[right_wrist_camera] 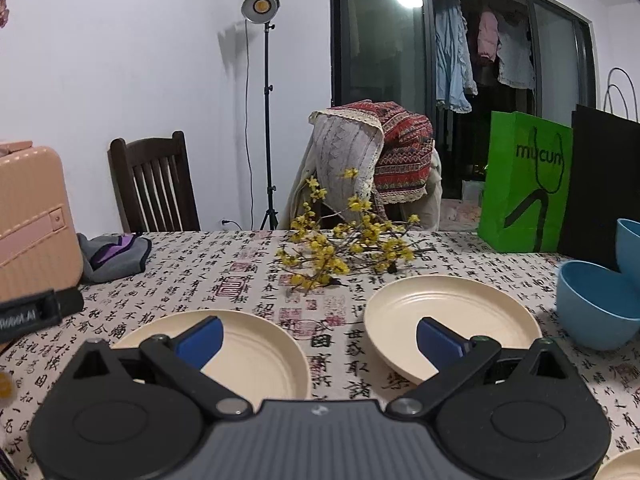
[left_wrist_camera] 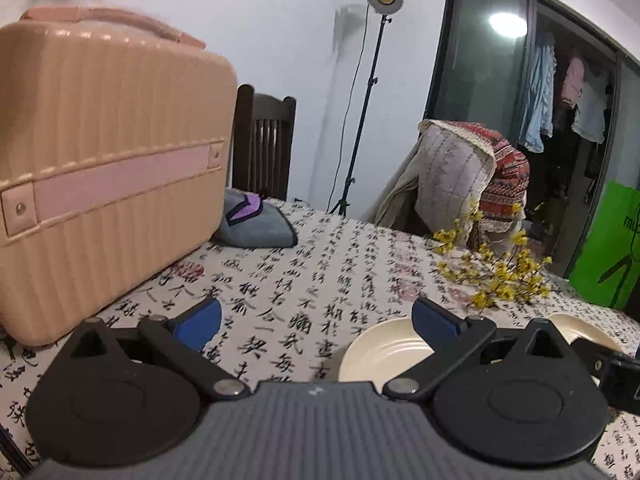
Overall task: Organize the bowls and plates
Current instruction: 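Move both grippers toward the two cream plates beside the yellow flowers, then close the left gripper on a cream plate rim while the right gripper closes on another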
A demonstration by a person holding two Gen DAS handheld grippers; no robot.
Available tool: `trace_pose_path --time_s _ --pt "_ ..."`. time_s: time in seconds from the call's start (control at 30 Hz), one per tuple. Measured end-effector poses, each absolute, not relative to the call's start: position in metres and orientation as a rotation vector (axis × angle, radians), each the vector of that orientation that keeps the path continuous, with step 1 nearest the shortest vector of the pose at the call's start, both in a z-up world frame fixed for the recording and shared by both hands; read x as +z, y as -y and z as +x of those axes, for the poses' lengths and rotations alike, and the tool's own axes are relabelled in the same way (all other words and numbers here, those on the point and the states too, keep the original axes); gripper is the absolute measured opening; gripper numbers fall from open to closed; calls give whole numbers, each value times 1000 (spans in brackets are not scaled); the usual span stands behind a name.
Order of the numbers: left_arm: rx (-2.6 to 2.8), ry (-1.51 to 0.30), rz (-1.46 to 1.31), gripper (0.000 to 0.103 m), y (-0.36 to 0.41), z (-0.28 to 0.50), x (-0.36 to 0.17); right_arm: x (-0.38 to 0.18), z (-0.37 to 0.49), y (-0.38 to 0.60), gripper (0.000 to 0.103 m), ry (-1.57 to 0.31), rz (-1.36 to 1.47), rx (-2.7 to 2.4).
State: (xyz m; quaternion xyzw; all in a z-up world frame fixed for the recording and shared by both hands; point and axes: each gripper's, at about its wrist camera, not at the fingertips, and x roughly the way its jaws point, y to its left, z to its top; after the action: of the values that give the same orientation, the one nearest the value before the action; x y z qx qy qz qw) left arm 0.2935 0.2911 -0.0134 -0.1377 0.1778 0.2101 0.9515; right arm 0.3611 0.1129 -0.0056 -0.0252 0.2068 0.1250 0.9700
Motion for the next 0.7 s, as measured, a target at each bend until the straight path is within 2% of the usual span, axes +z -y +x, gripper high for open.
trace_pose_path --time_s 0.57,0.7 --pt "412 -450 -259 103 -288 309 -36 -44 382 -127 100 -449 -55 259" --pt "409 -473 -245 103 -287 315 -44 -51 390 -123 93 -492 -28 266"
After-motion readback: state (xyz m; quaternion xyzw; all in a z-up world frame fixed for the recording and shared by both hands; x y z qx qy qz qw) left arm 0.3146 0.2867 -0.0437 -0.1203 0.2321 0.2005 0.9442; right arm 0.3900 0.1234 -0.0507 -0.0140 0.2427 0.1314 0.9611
